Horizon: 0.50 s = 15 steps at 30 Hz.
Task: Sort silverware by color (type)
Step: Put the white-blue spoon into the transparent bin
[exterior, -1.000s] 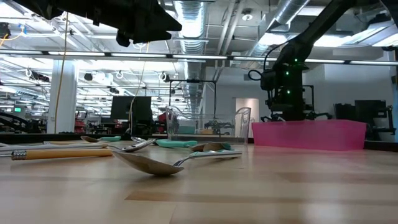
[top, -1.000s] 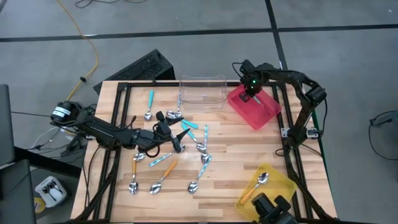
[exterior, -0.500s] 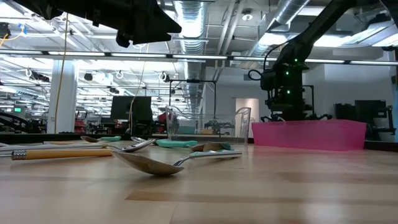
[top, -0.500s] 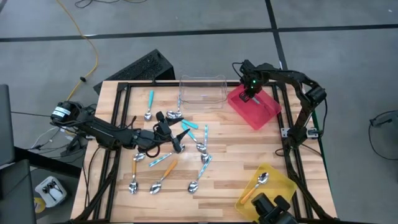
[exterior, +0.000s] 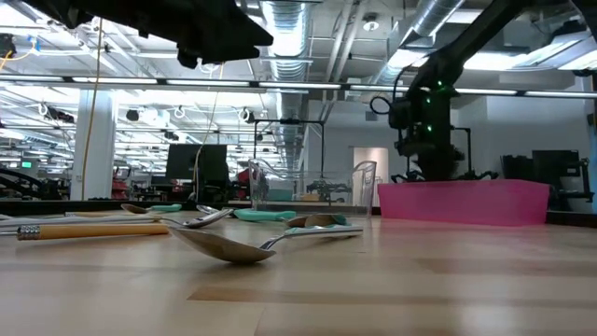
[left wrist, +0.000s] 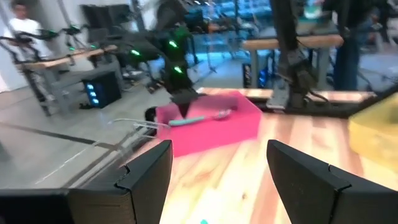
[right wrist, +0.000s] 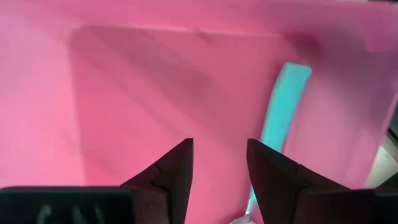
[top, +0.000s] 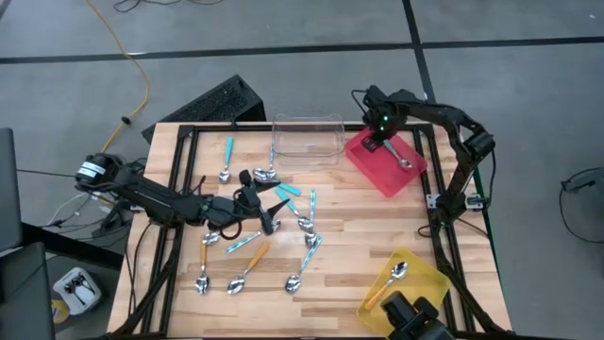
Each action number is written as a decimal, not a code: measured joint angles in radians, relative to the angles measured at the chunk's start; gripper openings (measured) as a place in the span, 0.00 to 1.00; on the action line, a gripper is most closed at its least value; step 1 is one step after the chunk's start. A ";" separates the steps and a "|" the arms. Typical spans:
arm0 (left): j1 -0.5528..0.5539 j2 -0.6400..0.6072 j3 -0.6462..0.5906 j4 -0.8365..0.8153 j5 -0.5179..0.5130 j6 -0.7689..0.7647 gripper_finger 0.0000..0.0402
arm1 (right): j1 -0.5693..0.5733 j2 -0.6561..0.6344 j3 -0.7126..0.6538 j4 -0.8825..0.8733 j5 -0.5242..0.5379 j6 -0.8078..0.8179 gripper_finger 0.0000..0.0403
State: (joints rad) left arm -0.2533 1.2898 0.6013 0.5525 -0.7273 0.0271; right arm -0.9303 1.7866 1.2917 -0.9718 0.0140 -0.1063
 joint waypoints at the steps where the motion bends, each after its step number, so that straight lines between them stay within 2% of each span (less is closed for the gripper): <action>1: 0.001 -0.012 0.013 -0.052 0.013 -0.009 0.62 | 0.003 -0.004 0.018 -0.016 -0.005 0.000 0.42; 9: 0.051 -0.106 0.271 -0.775 0.103 -0.164 0.62 | 0.058 -0.122 0.122 -0.049 -0.029 -0.007 0.41; 12: 0.086 -0.122 0.336 -0.955 0.139 -0.198 0.62 | 0.082 -0.205 0.136 -0.073 -0.042 0.006 0.41; 15: 0.127 -0.144 0.343 -1.099 0.129 -0.264 0.62 | 0.109 -0.300 0.141 -0.103 -0.042 0.031 0.41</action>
State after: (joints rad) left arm -0.1261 1.1458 0.9441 -0.5462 -0.5987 -0.2367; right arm -0.8216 1.4868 1.4322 -1.0752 -0.0280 -0.0749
